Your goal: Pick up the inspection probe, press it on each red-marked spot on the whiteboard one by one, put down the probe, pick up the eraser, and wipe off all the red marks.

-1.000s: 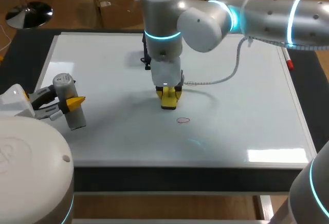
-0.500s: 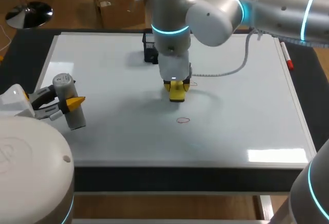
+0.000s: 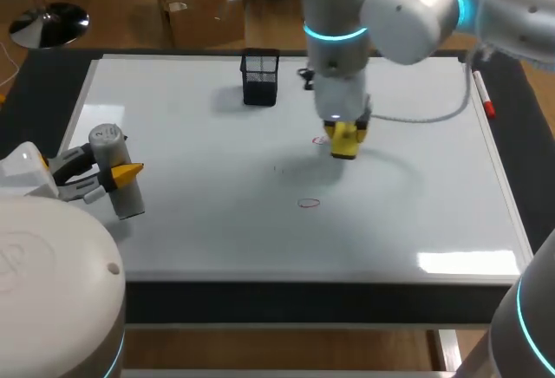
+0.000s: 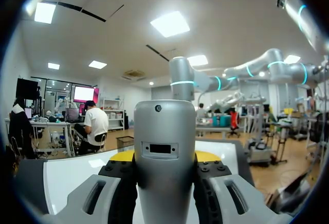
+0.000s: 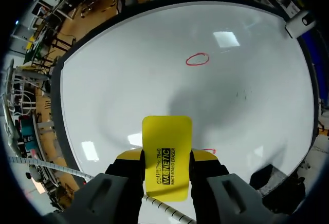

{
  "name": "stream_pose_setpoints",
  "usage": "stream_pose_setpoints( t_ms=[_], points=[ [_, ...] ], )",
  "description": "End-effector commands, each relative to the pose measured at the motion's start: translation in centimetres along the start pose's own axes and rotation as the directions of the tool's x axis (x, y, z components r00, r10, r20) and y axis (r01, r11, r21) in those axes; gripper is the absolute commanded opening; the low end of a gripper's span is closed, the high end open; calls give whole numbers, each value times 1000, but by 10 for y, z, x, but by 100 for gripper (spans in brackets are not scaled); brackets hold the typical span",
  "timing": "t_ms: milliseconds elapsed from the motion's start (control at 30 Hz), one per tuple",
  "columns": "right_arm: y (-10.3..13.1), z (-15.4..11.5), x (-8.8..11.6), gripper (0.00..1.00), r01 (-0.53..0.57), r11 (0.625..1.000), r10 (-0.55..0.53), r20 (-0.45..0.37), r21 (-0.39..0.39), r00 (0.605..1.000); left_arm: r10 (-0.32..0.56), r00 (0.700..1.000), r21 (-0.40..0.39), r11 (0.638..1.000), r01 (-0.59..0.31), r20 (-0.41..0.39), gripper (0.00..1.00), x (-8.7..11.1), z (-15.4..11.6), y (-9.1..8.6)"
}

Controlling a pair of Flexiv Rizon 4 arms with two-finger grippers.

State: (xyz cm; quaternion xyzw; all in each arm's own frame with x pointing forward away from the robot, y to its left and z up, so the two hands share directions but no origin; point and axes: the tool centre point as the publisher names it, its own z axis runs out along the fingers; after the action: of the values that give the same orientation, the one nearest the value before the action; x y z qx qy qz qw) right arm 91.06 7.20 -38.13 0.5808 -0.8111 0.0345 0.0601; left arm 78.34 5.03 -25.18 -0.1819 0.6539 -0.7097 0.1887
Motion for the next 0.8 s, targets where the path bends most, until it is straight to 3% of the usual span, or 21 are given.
stream_pose_setpoints(
  t_ms=[33,467,600,800],
  points=[
    [-8,-5,58,0,-32,999,32,36,-3,999,0,1000,0,1000,0,2,0,1,0,-2],
    [-28,11,144,0,-199,978,202,38,-55,979,0,1000,0,1000,0,2,0,1,0,-2],
    [-29,17,160,0,-244,968,248,78,-54,966,0,1000,0,1000,0,2,0,1,0,-2],
    [-24,23,176,0,-293,954,296,68,-58,953,0,1000,0,1000,0,2,0,1,0,-2]
  ],
)
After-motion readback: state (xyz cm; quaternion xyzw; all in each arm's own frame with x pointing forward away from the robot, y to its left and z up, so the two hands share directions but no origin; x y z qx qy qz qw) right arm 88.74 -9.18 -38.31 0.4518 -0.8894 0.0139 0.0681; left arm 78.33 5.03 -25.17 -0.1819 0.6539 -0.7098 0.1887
